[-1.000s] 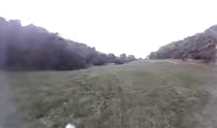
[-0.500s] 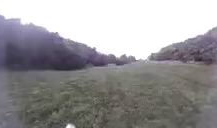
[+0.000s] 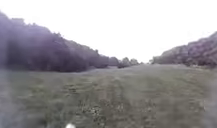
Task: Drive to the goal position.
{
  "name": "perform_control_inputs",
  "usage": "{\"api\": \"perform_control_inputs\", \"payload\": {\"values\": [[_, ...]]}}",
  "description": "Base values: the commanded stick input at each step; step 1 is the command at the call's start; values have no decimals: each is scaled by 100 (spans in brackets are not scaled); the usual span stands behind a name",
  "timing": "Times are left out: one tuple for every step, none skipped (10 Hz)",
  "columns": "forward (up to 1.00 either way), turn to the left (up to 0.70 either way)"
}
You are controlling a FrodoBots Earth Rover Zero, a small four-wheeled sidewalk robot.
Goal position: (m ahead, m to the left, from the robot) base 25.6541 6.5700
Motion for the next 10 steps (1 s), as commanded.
{"api": "perform_control_inputs", "payload": {"values": [[70,0],[70,0],[70,0],[70,0],[70,0],[70,0],[70,0],[70,0],[70,0],[70,0]]}}
